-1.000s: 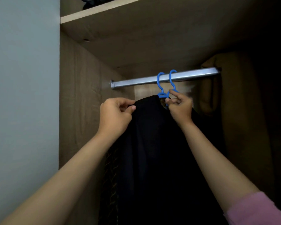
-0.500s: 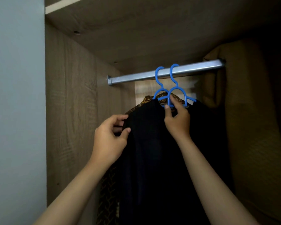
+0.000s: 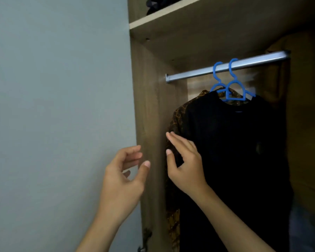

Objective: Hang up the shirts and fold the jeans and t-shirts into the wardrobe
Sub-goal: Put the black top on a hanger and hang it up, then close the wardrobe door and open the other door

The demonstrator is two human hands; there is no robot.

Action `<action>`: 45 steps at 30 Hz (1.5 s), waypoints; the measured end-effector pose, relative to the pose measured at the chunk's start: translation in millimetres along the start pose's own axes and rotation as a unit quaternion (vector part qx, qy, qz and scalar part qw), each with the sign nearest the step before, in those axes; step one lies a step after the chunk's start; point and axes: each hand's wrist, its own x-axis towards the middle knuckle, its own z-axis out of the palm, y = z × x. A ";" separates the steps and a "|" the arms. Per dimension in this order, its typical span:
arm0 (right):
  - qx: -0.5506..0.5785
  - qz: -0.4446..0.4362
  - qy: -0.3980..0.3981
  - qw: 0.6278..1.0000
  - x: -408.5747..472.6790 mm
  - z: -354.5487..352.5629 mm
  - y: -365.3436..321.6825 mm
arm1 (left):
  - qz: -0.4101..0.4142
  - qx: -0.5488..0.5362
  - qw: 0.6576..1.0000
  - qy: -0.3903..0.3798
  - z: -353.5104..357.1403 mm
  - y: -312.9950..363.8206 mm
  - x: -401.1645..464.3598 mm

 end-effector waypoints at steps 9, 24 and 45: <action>0.191 -0.021 -0.104 0.976 -104.6 47.2 -198.3 | 0.142 0.218 0.961 0.089 -188.5 84.3 -121.9; 0.279 0.060 -0.132 0.949 -131.2 47.7 -310.3 | 0.069 0.144 0.983 0.086 -279.2 116.5 -155.9; 0.247 0.048 -0.117 0.961 -177.1 -191.5 -228.3 | 0.153 0.011 0.979 -0.137 -81.2 175.3 -202.7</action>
